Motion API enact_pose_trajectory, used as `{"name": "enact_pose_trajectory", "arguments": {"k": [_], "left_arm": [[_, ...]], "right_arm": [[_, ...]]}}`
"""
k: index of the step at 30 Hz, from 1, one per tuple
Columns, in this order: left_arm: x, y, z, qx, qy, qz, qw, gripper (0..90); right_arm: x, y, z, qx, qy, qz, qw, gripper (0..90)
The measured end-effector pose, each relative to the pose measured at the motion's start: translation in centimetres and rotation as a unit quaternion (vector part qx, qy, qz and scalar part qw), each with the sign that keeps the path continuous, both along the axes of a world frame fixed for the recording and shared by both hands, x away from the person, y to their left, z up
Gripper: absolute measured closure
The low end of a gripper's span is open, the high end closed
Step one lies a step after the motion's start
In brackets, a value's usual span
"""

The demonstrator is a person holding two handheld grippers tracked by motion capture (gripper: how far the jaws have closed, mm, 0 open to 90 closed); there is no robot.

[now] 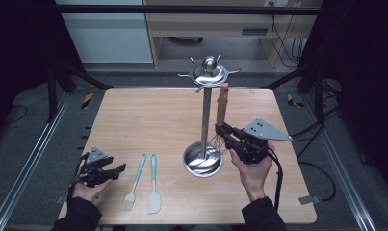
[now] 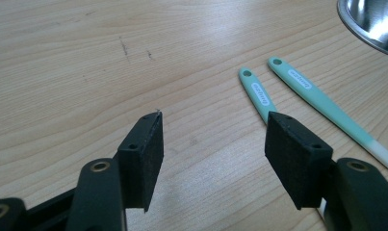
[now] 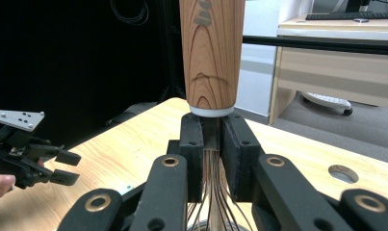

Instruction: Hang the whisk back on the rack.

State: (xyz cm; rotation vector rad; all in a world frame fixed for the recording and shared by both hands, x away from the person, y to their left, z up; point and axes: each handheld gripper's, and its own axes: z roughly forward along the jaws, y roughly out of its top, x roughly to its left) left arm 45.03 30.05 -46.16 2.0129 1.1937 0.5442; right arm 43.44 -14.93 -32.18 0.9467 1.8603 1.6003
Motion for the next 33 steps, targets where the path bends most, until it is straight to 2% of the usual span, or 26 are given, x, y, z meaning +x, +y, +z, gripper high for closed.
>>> {"name": "enact_pose_trajectory", "arguments": {"k": [14, 26, 30, 33], "left_arm": [[0.0, 0.0, 0.0, 0.0, 0.0, -0.001, 1.0, 38.8], [-0.2, -0.2, 0.1, 0.004, -0.01, -0.006, 0.9999, 42.5], [-0.3, -0.3, 0.2, 0.004, -0.006, -0.012, 0.9999, 46.3], [-0.4, -0.5, 0.3, 0.003, -0.006, -0.017, 0.9998, 47.7]], "right_arm": [[-0.7, -1.0, 0.3, 0.0, -0.005, -0.008, 1.0, 75.0], [-2.0, -2.9, 1.1, -0.002, -0.021, -0.025, 0.9994, 86.0], [-2.1, -3.5, 0.9, -0.004, -0.015, -0.038, 0.9992, 87.5], [-1.9, -4.1, 0.3, -0.018, -0.009, -0.052, 0.9985, 88.9]]}}
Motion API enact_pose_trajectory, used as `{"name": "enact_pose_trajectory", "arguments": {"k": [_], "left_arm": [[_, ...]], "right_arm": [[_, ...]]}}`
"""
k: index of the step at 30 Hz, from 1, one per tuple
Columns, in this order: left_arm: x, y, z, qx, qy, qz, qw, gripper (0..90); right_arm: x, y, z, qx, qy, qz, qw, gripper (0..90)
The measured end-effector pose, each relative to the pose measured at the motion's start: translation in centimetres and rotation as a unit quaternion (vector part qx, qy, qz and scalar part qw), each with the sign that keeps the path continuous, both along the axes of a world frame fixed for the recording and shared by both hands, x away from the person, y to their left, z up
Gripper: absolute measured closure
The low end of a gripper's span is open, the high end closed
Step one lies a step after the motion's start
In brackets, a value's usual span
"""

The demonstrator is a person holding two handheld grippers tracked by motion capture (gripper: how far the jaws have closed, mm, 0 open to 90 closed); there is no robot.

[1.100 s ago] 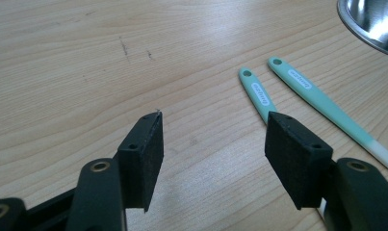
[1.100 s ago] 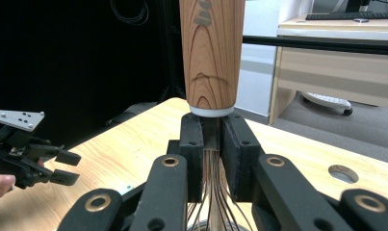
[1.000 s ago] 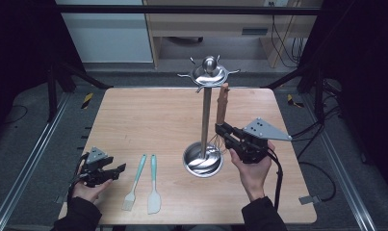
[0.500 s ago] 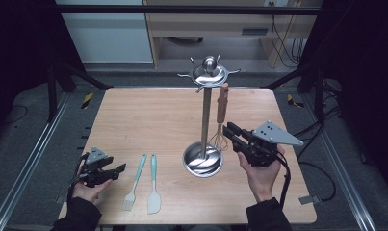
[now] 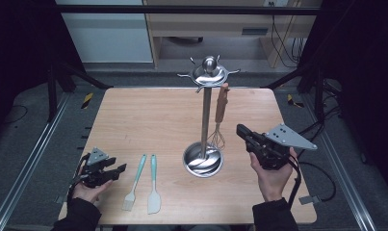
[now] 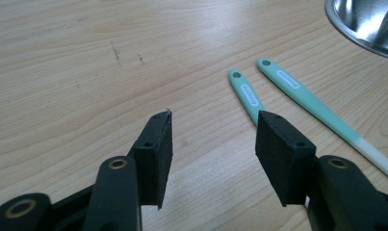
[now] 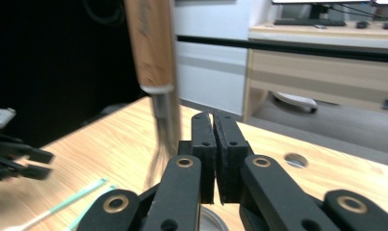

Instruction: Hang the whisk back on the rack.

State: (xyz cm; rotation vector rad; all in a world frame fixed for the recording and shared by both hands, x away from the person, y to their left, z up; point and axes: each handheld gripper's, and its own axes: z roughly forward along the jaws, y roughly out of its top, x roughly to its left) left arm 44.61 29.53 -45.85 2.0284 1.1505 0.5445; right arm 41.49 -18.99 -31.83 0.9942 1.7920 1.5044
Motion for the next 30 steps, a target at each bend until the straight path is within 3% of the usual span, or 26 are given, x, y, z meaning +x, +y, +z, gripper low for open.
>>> {"name": "enact_pose_trajectory", "arguments": {"k": [14, 24, 30], "left_arm": [[-0.6, -1.7, 0.1, 0.001, 0.026, -0.02, 0.9995, 53.2], [-1.3, -3.9, 0.5, 0.007, 0.042, -0.042, 0.9982, 54.8], [-1.6, -5.0, 0.5, 0.01, 0.041, -0.057, 0.9975, 54.3]], "right_arm": [[1.0, -2.3, -3.4, -0.028, 0.051, -0.051, 0.997, 89.3], [1.5, -2.5, -6.1, -0.038, 0.078, -0.072, 0.9936, 74.4], [1.7, -2.5, -7.5, -0.041, 0.096, -0.073, 0.9919, 67.4]]}}
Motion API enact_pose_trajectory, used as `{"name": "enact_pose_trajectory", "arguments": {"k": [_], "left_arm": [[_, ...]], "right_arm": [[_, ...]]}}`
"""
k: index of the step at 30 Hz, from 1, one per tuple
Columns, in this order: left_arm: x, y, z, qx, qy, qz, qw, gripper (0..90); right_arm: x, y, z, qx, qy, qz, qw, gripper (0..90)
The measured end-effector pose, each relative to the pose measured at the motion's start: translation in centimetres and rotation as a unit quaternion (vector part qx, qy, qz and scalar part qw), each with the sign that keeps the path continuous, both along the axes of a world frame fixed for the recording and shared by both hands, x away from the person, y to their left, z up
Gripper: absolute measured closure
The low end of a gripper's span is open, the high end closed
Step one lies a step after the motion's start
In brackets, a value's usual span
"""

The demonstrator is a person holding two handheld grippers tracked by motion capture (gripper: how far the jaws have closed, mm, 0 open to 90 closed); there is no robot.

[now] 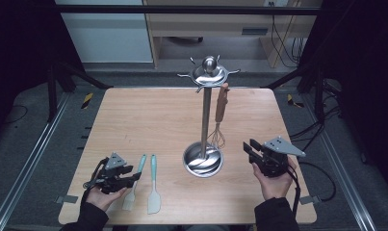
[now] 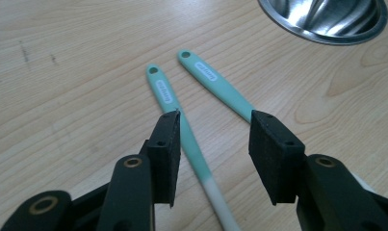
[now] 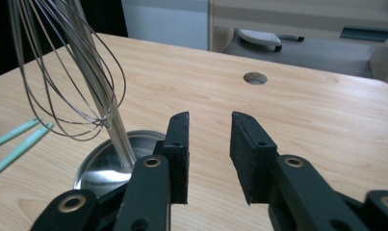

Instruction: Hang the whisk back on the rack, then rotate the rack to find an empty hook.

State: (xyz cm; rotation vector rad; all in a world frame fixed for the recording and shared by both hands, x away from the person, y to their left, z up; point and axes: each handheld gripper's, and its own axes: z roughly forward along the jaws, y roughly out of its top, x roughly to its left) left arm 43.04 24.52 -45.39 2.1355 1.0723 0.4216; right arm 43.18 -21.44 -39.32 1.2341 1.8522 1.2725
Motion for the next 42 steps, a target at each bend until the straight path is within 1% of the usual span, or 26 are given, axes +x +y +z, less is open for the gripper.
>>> {"name": "enact_pose_trajectory", "arguments": {"k": [2, 7, 10, 12, 14, 16, 18, 19, 20, 21, 25, 29, 32, 33, 36, 39, 42], "left_arm": [[-0.1, -0.2, 0.0, -0.002, -0.002, -0.002, 1.0, 54.3], [-0.1, -0.9, -0.1, 0.0, -0.005, -0.004, 1.0, 53.6], [-0.1, -1.6, -0.2, 0.0, -0.002, -0.008, 1.0, 52.0], [-0.1, -2.1, -0.2, 0.002, -0.003, -0.007, 1.0, 52.0], [-0.1, -2.6, -0.3, 0.007, -0.003, -0.007, 0.9999, 52.1], [-0.1, -3.3, -0.5, 0.016, -0.004, -0.007, 0.9998, 52.2], [-0.1, -3.8, -0.6, 0.019, -0.003, -0.005, 0.9998, 52.3], [-0.1, -4.0, -0.7, 0.021, -0.005, -0.006, 0.9997, 52.5], [0.0, -4.2, -0.8, 0.022, -0.004, -0.006, 0.9997, 52.7], [0.0, -4.4, -0.9, 0.027, -0.004, -0.007, 0.9996, 52.9], [0.2, -4.8, -1.4, 0.036, 0.0, 0.0, 0.9994, 54.2], [0.4, -5.0, -1.9, 0.045, 0.004, 0.006, 0.999, 56.0], [0.4, -5.2, -2.2, 0.053, 0.008, 0.006, 0.9986, 58.0], [0.4, -5.2, -2.3, 0.053, 0.011, 0.007, 0.9985, 58.4], [0.5, -5.2, -2.5, 0.051, 0.019, 0.008, 0.9985, 60.1], [0.6, -5.4, -2.8, 0.051, 0.031, 0.01, 0.9982, 61.9], [0.6, -5.7, -2.9, 0.043, 0.037, 0.012, 0.9983, 63.7]], "right_arm": [[0.0, 0.0, -0.4, -0.003, 0.006, -0.001, 1.0, 66.7], [-0.4, -0.1, -1.4, -0.01, 0.021, 0.002, 0.9997, 64.7], [-0.8, -0.3, -2.0, -0.015, 0.028, 0.006, 0.9995, 60.6], [-1.0, -0.3, -2.5, -0.009, 0.038, 0.006, 0.9992, 59.7], [-1.2, -0.4, -2.8, -0.012, 0.046, 0.008, 0.9988, 58.9], [-1.3, -0.5, -3.1, -0.015, 0.052, 0.01, 0.9985, 57.4], [-1.3, -0.6, -3.4, -0.016, 0.061, 0.015, 0.9979, 57.6], [-1.4, -0.7, -3.5, -0.021, 0.062, 0.015, 0.9978, 57.7], [-1.4, -0.7, -3.6, -0.022, 0.065, 0.014, 0.9975, 57.5], [-1.4, -0.9, -3.6, -0.025, 0.066, 0.013, 0.9974, 57.0], [-1.4, -1.1, -4.0, -0.025, 0.078, 0.007, 0.9966, 56.9], [-1.3, -0.8, -4.0, -0.027, 0.079, 0.01, 0.9965, 56.9], [-1.3, -0.4, -4.0, -0.026, 0.079, 0.012, 0.9964, 56.6], [-1.3, -0.4, -4.0, -0.029, 0.079, 0.012, 0.9964, 56.4], [-1.4, -0.2, -4.0, -0.024, 0.081, 0.013, 0.9963, 56.3], [-1.2, -0.3, -4.1, -0.028, 0.085, 0.013, 0.996, 56.3], [-1.1, -0.3, -4.2, -0.031, 0.087, 0.01, 0.9957, 56.4]]}}
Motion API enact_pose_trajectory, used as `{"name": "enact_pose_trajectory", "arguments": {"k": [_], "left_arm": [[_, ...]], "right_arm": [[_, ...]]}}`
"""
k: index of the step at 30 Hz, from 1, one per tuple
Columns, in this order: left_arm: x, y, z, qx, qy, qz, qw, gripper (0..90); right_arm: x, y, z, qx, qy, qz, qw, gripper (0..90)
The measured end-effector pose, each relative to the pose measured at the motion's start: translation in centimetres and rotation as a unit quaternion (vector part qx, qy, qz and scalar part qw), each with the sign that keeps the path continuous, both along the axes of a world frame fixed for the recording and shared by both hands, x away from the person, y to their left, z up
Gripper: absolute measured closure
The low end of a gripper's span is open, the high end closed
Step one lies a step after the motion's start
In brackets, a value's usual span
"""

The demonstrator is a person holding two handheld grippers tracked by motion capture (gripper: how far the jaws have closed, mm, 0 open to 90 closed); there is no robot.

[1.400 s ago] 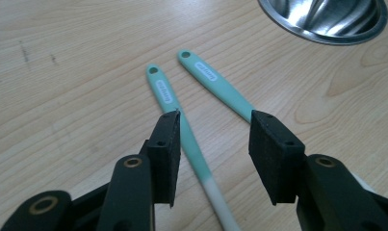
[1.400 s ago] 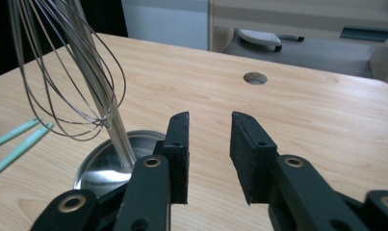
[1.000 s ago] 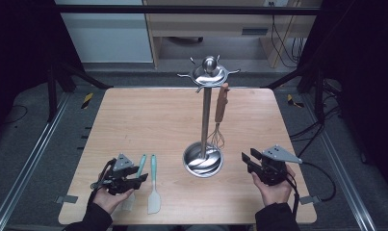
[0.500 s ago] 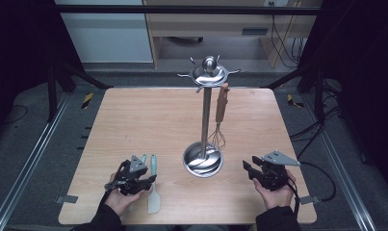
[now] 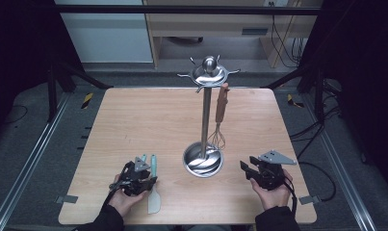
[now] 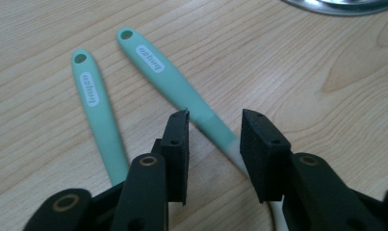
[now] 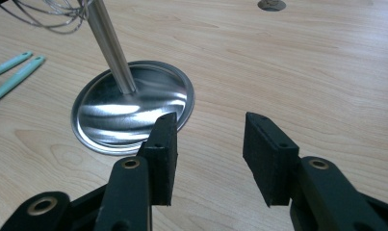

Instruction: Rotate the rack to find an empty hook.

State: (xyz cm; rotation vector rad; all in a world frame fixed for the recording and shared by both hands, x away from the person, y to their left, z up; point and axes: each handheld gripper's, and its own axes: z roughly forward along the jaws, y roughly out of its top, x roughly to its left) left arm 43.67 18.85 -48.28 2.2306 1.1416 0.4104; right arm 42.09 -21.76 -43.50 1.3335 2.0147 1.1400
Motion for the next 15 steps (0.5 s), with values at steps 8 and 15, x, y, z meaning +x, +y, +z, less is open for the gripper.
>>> {"name": "enact_pose_trajectory", "arguments": {"k": [8, 15], "left_arm": [[-0.3, -1.2, -0.4, 0.019, 0.001, 0.009, 0.9998, 63.3], [-0.2, -1.4, -0.3, 0.027, 0.002, 0.023, 0.9994, 69.5]], "right_arm": [[0.0, -0.1, 0.0, 0.002, 0.001, -0.003, 1.0, 55.8], [0.0, 0.0, 0.0, -0.001, 0.001, -0.005, 1.0, 55.7]]}}
